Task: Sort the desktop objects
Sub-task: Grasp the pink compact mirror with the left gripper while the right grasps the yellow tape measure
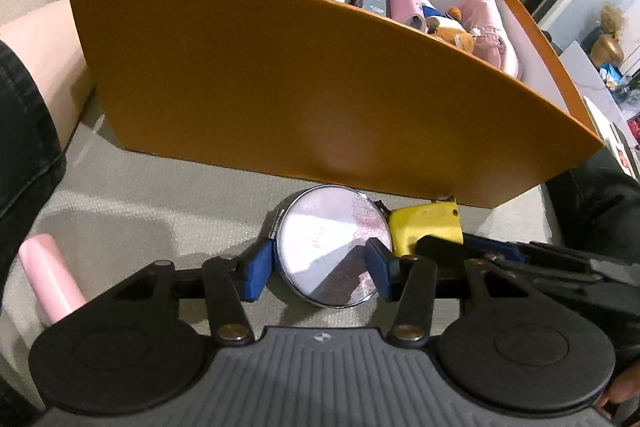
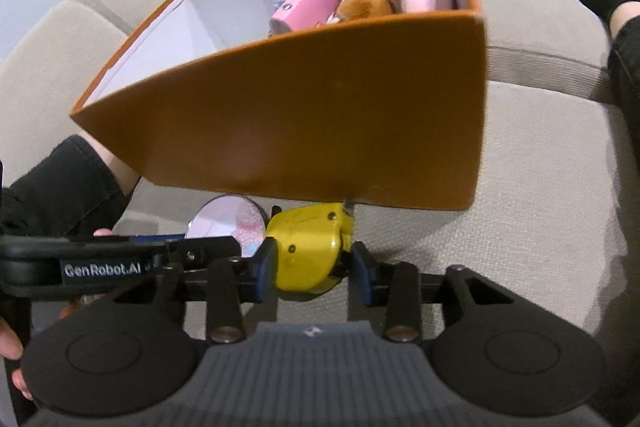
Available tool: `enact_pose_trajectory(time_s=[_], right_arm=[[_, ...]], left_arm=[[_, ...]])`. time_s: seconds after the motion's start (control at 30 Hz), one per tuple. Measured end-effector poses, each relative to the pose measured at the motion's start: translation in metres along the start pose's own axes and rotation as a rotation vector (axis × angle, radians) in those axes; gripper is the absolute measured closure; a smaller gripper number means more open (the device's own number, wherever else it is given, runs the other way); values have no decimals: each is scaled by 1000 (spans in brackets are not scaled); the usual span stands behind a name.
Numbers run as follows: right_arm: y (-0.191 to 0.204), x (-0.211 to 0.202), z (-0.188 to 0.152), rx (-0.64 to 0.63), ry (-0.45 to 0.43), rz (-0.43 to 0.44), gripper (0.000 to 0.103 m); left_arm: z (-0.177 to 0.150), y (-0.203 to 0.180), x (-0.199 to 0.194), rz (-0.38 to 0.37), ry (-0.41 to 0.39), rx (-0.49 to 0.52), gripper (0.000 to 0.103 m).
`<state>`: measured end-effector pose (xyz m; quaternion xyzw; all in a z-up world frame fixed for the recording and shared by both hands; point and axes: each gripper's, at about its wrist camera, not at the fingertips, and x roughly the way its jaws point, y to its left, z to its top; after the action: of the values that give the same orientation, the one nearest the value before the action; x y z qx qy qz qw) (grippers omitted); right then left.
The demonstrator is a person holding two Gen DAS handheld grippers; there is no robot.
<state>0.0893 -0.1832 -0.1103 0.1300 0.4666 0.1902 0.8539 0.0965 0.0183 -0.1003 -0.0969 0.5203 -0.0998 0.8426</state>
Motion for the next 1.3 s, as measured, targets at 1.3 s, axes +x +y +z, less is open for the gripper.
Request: enact_pose_trajectory(time_s=[1.3], right_arm=[[16,-33,-5,-41,-73,35,73]], left_arm=[[-8,-22,-27,-131,-124,107,86]])
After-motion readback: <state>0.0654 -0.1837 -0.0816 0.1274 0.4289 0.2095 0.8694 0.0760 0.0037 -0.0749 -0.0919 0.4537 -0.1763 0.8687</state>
